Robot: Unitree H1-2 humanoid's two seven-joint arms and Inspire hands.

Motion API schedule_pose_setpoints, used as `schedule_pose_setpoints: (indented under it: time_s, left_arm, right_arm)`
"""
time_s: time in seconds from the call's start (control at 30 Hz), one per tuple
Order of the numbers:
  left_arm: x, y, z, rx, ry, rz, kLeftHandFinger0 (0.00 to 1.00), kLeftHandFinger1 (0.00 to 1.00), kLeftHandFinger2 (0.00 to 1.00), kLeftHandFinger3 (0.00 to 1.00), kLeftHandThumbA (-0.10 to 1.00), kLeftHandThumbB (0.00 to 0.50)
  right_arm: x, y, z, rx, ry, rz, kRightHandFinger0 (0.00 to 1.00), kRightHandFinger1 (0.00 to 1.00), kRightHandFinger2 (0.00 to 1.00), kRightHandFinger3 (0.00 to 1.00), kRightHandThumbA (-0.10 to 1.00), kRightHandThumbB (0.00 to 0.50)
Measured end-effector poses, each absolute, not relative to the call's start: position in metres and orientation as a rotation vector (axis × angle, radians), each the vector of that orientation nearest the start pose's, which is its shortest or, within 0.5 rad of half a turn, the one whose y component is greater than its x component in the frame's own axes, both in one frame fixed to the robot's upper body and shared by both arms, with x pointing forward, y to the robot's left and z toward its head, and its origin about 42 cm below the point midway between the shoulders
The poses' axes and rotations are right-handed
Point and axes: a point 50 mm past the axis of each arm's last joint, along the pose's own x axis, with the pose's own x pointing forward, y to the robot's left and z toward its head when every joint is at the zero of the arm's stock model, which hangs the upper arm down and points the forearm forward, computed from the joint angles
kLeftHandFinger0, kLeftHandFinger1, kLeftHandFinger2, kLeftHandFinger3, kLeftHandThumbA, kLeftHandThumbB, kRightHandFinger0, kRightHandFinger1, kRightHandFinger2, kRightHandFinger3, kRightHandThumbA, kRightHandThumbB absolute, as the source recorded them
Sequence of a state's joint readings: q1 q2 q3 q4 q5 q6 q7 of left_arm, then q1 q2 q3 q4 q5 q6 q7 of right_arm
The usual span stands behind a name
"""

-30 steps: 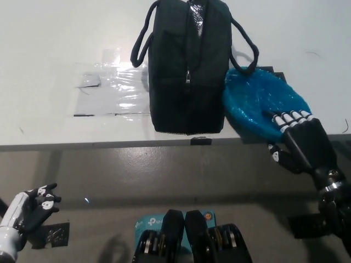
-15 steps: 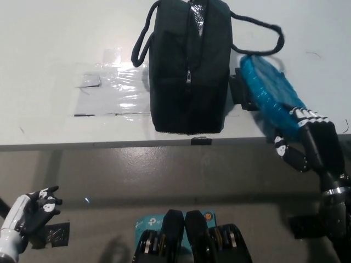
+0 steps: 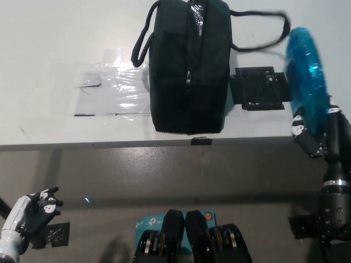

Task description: The robot uses its right hand to pick up a stack of plates kept in the middle of the desk and put it inside a bag kept next to it

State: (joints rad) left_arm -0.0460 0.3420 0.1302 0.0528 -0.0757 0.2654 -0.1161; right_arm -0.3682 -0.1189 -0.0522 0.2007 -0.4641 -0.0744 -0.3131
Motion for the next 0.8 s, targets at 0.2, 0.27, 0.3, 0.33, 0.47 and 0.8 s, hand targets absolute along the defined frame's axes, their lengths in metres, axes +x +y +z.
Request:
schedule_pose_setpoints:
  time_s: [0.2, 0.27, 0.3, 0.33, 0.47, 0.8]
  left_arm:
    - [0.294, 0.358, 0.106, 0.225, 0.259, 0.052, 0.64, 0.70, 0.84, 0.83, -0.10, 0.063]
    - [0.293, 0.358, 0.105, 0.226, 0.261, 0.052, 0.64, 0.70, 0.84, 0.83, -0.10, 0.066]
    - [0.293, 0.358, 0.105, 0.226, 0.261, 0.052, 0.65, 0.70, 0.84, 0.83, -0.10, 0.064]
    - [0.292, 0.359, 0.105, 0.226, 0.263, 0.052, 0.65, 0.70, 0.84, 0.83, -0.10, 0.062]
    - [0.289, 0.359, 0.103, 0.226, 0.270, 0.054, 0.63, 0.69, 0.82, 0.81, -0.10, 0.062]
    - [0.284, 0.362, 0.099, 0.230, 0.283, 0.057, 0.63, 0.68, 0.79, 0.80, -0.10, 0.064]
  right_arm:
    - [0.399, -0.251, 0.186, -0.328, -0.263, -0.389, 0.00, 0.00, 0.00, 0.00, -0.10, 0.176]
    - [0.403, -0.252, 0.190, -0.272, -0.247, -0.406, 0.00, 0.00, 0.01, 0.00, -0.10, 0.221]
    - [0.405, -0.252, 0.194, -0.240, -0.244, -0.415, 0.00, 0.00, 0.02, 0.00, -0.10, 0.227]
    - [0.409, -0.253, 0.199, -0.204, -0.239, -0.422, 0.00, 0.00, 0.03, 0.00, -0.10, 0.232]
    - [0.426, -0.251, 0.236, -0.073, -0.270, -0.439, 0.00, 0.00, 0.08, 0.00, -0.10, 0.207]
    - [0.459, -0.221, 0.365, 0.134, -0.454, -0.316, 0.00, 0.00, 0.00, 0.00, -0.10, 0.222]
